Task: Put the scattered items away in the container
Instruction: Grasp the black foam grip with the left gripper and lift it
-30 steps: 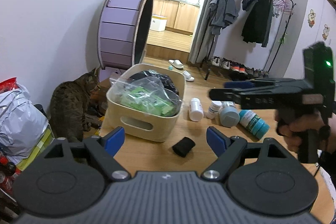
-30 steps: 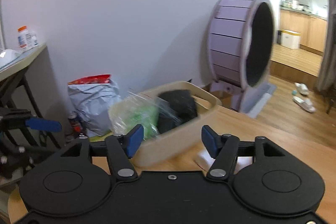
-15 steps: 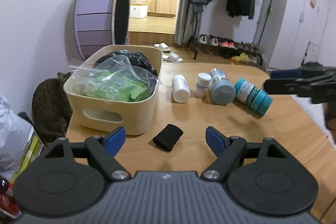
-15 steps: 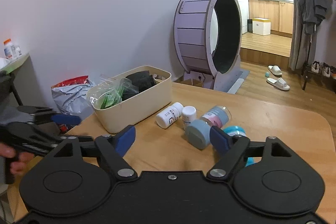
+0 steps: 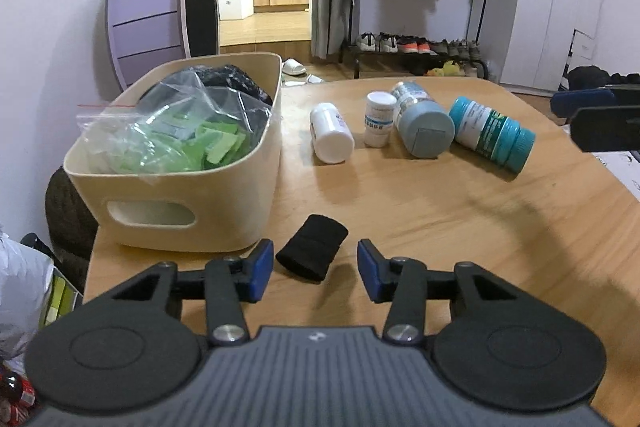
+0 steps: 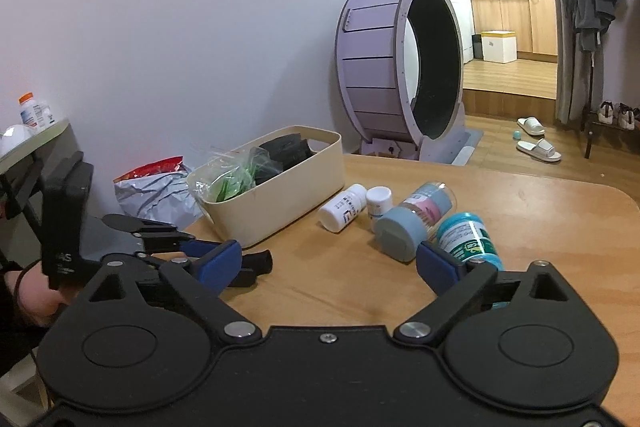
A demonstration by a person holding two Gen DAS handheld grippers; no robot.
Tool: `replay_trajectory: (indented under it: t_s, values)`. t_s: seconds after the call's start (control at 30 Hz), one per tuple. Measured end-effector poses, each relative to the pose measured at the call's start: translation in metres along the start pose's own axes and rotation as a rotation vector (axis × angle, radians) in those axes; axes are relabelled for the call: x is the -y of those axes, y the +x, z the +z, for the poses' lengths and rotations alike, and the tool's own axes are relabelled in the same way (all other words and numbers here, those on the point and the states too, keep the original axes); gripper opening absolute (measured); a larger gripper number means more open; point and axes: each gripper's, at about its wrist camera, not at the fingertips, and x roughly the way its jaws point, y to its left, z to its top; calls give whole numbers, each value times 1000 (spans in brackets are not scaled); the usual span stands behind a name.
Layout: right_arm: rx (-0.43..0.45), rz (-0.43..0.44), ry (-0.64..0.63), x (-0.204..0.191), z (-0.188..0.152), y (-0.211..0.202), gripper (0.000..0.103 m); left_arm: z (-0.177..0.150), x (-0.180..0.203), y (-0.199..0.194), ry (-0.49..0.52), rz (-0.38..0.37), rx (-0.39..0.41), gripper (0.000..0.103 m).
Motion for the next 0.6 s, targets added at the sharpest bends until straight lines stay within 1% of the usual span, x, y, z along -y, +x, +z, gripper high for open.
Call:
replay_trajectory:
  t_s: [0.1,0.3,0.33,0.37,0.5,0.6]
  values:
    - [2,-10,0,-2,-1,0,98,0,-1,6,-11,6,-10,46]
    - [10,-18,16,-3,-3,-2,101,-1,-2,8,-2,9,13,45]
    - [13,-21,20,-3,-3,-2,102,-1,-2,7,-1,10,19,42]
    - [17,-24,22,-4,-4,-3,102,-2,-2,7,-1,10,25,36]
    - [33,-28,32,-5,-4,-6,103,-6,0,4,19,-9,38,29]
    - [39,-28,29,-7,-4,-8,103,-6,-2,2,0,-19,45,23]
